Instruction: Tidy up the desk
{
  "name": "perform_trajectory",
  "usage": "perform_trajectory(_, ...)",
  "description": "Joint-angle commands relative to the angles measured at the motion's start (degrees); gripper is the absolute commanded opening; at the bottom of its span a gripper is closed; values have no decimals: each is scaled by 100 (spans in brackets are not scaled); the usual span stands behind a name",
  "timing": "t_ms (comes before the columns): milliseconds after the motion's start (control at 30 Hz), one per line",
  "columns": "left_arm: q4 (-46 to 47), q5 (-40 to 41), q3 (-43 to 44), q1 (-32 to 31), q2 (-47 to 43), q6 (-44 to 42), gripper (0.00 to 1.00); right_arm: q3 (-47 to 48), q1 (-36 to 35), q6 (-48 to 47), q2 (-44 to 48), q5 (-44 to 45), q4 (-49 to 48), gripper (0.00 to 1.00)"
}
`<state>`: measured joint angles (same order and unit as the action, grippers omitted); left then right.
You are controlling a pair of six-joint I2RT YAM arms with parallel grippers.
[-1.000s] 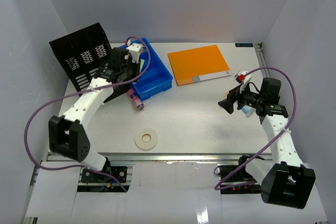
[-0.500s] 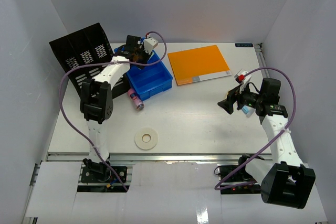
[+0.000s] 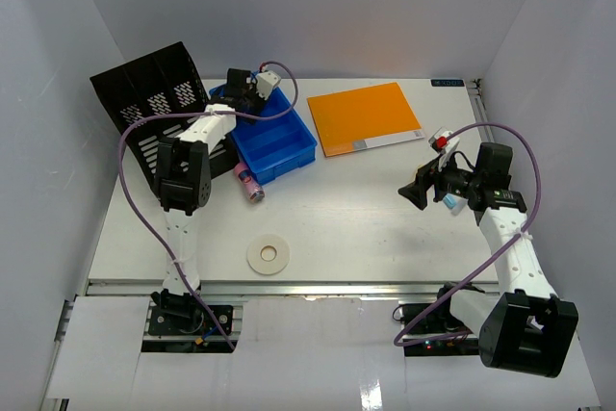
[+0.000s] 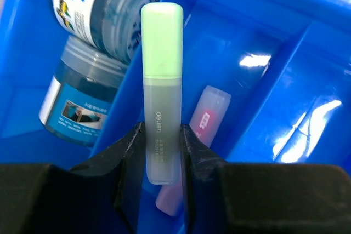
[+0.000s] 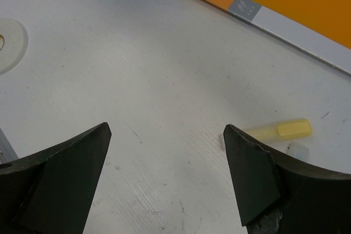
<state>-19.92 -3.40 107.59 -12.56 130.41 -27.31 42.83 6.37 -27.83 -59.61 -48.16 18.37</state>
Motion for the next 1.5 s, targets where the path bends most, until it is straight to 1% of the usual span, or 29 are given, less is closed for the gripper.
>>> perform_trajectory(0, 319, 58, -153, -10, -211, 8, 50, 24, 31, -29, -24, -70, 26, 90)
perform_trajectory(33, 341, 39, -191, -11, -255, 61, 62, 23, 31, -29, -25, -60, 26, 90)
perform_trajectory(67, 354, 17, -230, -15, -327, 138, 68, 19, 31, -29, -34, -47, 26, 90)
perform_trajectory(100, 367, -3, -267, -19, -401, 212, 74, 15, 31, -29, -41, -35, 26, 90)
perform_trajectory(167, 408, -9, -338, -19, -596, 333, 80, 6, 40, -29, -44, -15, 24, 90)
perform_trajectory(267, 457, -10, -465, -26, -977, 535, 85, -5, 51, -27, -86, 21, 6, 90)
perform_trajectory(400, 472, -74, -754, -27, -1558, 1103, 89, -36, 82, 12, -187, 295, -80, 90)
perform_trajectory(500, 495, -316, -1243, -28, -2279, 1690, 93, -71, 101, 357, -340, 754, -255, 90)
perform_trajectory(533, 536, -404, -1536, -28, -2601, 1942, 95, -65, 101, 497, -410, 965, -325, 90)
perform_trajectory(567, 663, -499, -1809, -28, -3113, 2141, 98, -49, 101, 683, -518, 1159, -402, 91)
perform_trajectory(600, 772, -617, -2110, -28, -3451, 2356, 98, -24, 101, 822, -586, 1426, -436, 91)
perform_trajectory(633, 935, -917, -2697, -28, -3735, 2684, 98, 8, 94, 1059, -680, 1566, -489, 92)
perform_trajectory(700, 1292, -1247, -3777, -28, -4585, 3346, 98, 67, 70, 1374, -805, 1978, -561, 93)
perform_trajectory(767, 1530, -1545, -4612, -20, -5547, 3779, 98, 155, 19, 1773, -1027, 2501, -626, 97)
perform_trajectory(833, 1850, -1873, -5660, -11, -6164, 4175, 98, 269, -51, 1881, -1350, 2654, -528, 100)
perform_trajectory(867, 1924, -1967, -5975, 3, -6412, 4287, 98, 305, -70, 1920, -1457, 2683, -499, 98)
perform_trajectory(933, 1947, -2104, -6495, 16, -7079, 4429, 98, 479, -149, 1906, -1764, 2681, -385, 93)
perform_trajectory(1033, 1933, -2176, -7005, 43, -7602, 4482, 98, 685, -288, 2029, -2036, 2982, -376, 90)
perform_trajectory(1100, 1892, -2173, -7126, 43, -8004, 4497, 98, 906, -405, 2122, -2340, 3140, -420, 89)
perform_trajectory(1167, 1856, -2155, -7223, 43, -8220, 4486, 98, 1112, -506, 2176, -2617, 3230, -388, 88)
perform_trajectory(1367, 1597, -2055, -7327, 43, -8497, 4370, 98, 1570, -940, 2344, -3393, 3827, -286, 80)
perform_trajectory(1467, 1587, -2068, -7360, 49, -8573, 4368, 98, 1676, -1035, 2379, -3527, 4079, -244, 76)
